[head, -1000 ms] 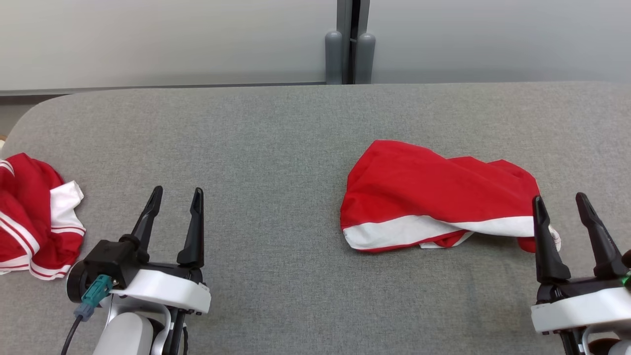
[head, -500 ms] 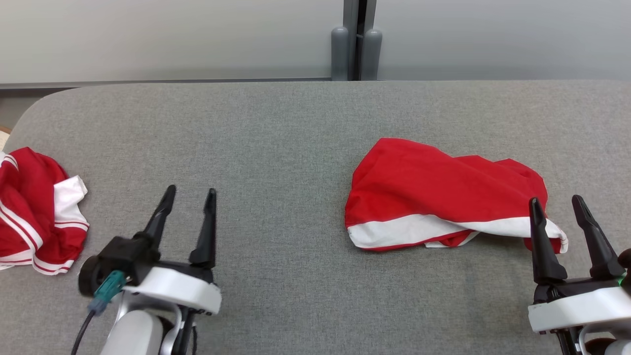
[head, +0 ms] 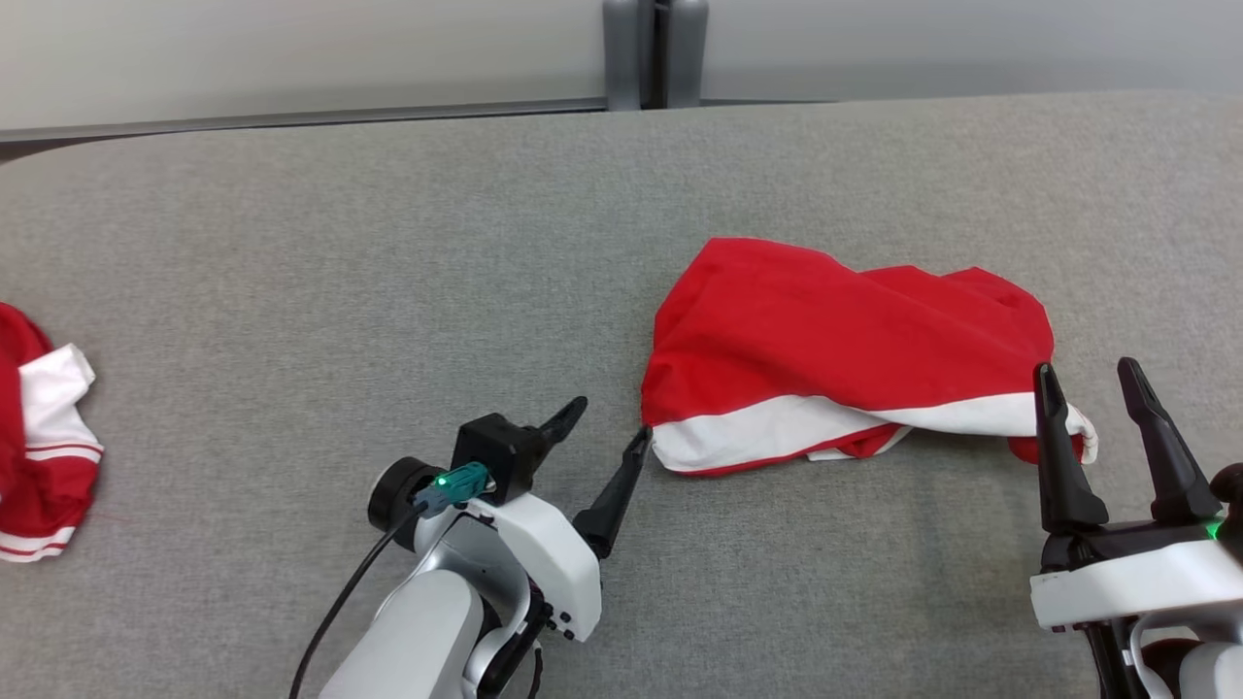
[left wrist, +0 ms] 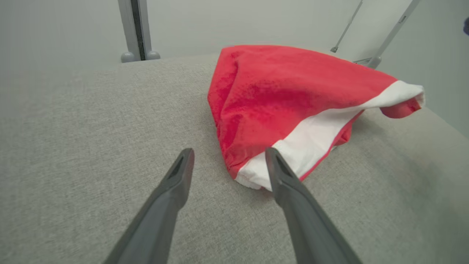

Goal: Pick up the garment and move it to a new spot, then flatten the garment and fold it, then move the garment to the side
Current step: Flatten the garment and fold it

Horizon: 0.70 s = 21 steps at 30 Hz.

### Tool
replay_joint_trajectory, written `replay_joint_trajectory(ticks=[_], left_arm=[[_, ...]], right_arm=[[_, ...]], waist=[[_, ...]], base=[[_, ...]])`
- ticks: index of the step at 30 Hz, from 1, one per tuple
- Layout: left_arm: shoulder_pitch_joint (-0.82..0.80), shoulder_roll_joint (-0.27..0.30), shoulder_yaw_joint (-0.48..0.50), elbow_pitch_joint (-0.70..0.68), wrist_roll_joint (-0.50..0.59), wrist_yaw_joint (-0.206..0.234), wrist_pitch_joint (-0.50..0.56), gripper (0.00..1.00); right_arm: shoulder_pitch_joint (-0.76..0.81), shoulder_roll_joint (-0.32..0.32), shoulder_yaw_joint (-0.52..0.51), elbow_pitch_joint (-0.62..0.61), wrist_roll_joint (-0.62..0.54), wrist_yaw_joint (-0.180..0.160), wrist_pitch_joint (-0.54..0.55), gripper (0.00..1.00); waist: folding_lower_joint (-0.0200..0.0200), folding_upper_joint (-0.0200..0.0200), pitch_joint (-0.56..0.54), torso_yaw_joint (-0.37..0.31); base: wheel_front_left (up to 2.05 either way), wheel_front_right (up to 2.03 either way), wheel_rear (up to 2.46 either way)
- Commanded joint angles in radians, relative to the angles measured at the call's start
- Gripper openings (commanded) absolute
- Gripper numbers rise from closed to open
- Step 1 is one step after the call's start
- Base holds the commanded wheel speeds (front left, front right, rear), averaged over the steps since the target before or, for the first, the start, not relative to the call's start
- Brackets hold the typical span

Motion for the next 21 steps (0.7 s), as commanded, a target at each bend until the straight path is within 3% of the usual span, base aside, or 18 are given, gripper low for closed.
replay_joint_trajectory(ticks=[1, 11, 12, 13, 21], left_arm=[[-0.021, 0.005, -0.010, 0.016, -0.016, -0.004, 0.006, 1.00], [-0.082, 0.000, -0.087, 0.120, -0.101, -0.008, 0.036, 1.00], [-0.090, 0.001, -0.096, 0.125, -0.106, -0.008, 0.037, 0.55], [-0.092, 0.001, -0.104, 0.131, -0.117, -0.009, 0.040, 0.00], [-0.120, 0.001, -0.132, 0.159, -0.148, -0.005, 0.000, 0.00]], right_arm=[[-0.014, -0.001, -0.001, 0.002, 0.008, 0.000, -0.010, 1.00], [-0.034, 0.007, -0.001, 0.025, 0.020, 0.000, -0.031, 1.00], [-0.035, 0.008, -0.003, 0.028, 0.021, 0.000, -0.034, 1.00], [-0.035, 0.010, -0.008, 0.031, 0.023, 0.000, -0.037, 1.00], [0.036, 0.014, -0.071, 0.086, 0.027, 0.000, -0.025, 1.00]], waist=[[0.0000, 0.0000, 0.018, -0.016], [0.0000, 0.0000, 0.055, -0.054], [0.0000, 0.0000, 0.057, -0.056], [0.0000, 0.0000, 0.058, -0.058], [0.0000, 0.0000, 0.064, -0.054]], base=[[0.00, 0.00, 0.00], [0.00, 0.00, 0.00], [0.00, 0.00, 0.00], [0.00, 0.00, 0.00], [0.00, 0.00, 0.00]])
